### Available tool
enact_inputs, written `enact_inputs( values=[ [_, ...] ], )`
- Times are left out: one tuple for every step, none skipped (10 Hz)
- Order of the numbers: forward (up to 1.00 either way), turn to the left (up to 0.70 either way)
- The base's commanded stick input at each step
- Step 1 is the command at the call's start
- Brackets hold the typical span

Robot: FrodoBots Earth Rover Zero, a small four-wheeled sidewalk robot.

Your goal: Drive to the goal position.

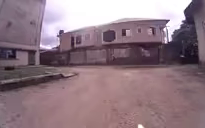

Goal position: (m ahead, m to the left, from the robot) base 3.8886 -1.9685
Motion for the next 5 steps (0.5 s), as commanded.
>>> enact_inputs(
  values=[
    [0.50,0.07],
    [0.50,0.07],
    [0.50,0.07],
    [0.50,0.07],
    [0.50,0.08]
  ],
)
